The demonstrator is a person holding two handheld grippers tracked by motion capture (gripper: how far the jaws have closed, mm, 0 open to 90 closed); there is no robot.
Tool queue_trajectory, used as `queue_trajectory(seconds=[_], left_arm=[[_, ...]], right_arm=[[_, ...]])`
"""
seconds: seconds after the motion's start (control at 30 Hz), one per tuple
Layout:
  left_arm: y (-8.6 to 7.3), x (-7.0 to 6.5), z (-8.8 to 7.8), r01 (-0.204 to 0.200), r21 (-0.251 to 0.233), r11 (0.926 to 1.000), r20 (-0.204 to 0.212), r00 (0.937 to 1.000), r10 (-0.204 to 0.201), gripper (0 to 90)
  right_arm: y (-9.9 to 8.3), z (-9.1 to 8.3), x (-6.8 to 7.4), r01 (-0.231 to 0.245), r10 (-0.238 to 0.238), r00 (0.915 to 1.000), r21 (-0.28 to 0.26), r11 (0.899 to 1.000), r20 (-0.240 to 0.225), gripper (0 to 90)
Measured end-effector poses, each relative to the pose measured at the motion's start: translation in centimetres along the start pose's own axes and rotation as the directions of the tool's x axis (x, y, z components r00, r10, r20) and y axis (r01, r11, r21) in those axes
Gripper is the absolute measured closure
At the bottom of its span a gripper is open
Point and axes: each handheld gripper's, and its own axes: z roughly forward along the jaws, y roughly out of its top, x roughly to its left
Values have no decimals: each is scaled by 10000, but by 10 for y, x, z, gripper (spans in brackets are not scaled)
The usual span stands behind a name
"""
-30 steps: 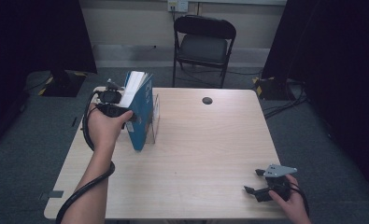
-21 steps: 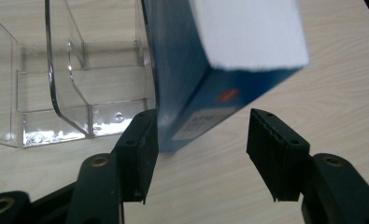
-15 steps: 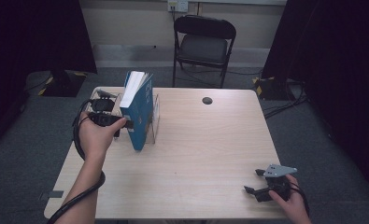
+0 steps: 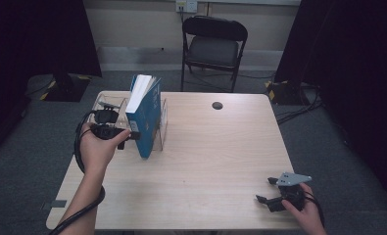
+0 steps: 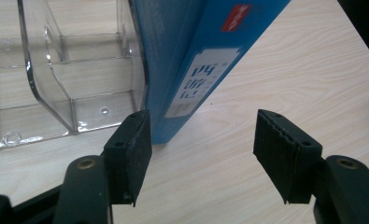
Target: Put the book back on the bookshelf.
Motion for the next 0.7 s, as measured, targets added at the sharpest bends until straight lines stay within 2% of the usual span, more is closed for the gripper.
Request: queue_trajectory(seconds=[0.07, 0.2, 0.23, 0.27, 0.5, 0.7], left_arm=[[-2, 2, 0, 148, -235, 9996, 169, 9998, -144, 375], [-7, 5, -1, 99, -253, 9996, 292, 9995, -91, 372], [-8, 6, -1, -20, -193, 9998, 303, 9995, 26, 372], [-9, 6, -1, 70, -263, 9996, 344, 9994, -61, 372], [-16, 8, 0, -200, -131, 9997, 214, 9996, 203, 364], [-20, 9, 2, -191, -38, 9998, 269, 9995, 192, 366]], right_arm=[[0, 0, 0, 5, -5, 10000, -1, 10000, -5, 136], [0, 0, 0, 19, -19, 10000, 5, 10000, -15, 136], [0, 0, 0, 17, -17, 10000, 8, 10000, -19, 136], [0, 0, 0, 26, -26, 10000, 10, 10000, -6, 136], [0, 0, 0, 17, -17, 10000, 7, 10000, -20, 136], [0, 0, 0, 17, -17, 10000, 13, 10000, -8, 136]])
